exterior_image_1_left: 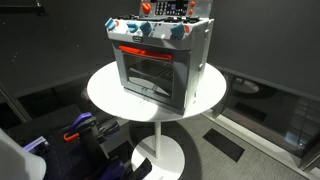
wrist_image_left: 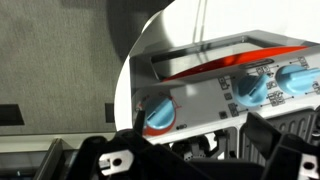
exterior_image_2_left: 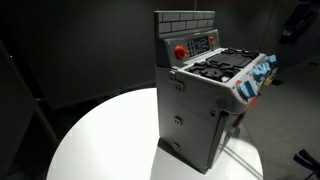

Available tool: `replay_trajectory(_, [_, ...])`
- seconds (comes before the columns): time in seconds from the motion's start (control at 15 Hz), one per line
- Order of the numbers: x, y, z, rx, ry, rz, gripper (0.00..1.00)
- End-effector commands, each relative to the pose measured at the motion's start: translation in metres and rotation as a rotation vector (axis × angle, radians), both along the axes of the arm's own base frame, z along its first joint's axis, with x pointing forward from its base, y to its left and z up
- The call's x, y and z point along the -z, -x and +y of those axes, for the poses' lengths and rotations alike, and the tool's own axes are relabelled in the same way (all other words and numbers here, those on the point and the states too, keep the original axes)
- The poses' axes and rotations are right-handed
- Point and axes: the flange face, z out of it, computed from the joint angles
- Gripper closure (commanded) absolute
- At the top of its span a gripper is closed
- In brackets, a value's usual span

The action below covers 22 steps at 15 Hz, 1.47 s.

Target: Push the bottom orange button on the right side of the stove

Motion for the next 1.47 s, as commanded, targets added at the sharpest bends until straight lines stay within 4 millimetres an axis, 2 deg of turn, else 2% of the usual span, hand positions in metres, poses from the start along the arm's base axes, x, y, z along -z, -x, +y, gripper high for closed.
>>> replay_trajectory(0.0, [-0.006,-0.010,0.003,0.059,0.027,-0.063,0.00])
replay_trajectory(0.47, [0.000,-0.047,0.017,0.151,0.059,-0.124,0.00])
replay_trajectory(0.93, [0.002,-0.084,0.018,0.238,0.065,-0.130,0.00])
replay_trajectory(1.07, [0.000,-0.083,0.016,0.249,0.064,-0.122,0.00])
replay_trajectory(1.13, [0.007,-0.077,0.019,0.222,0.046,-0.122,0.00])
replay_trajectory(1.4, [0.011,-0.078,0.019,0.223,0.047,-0.115,0.00])
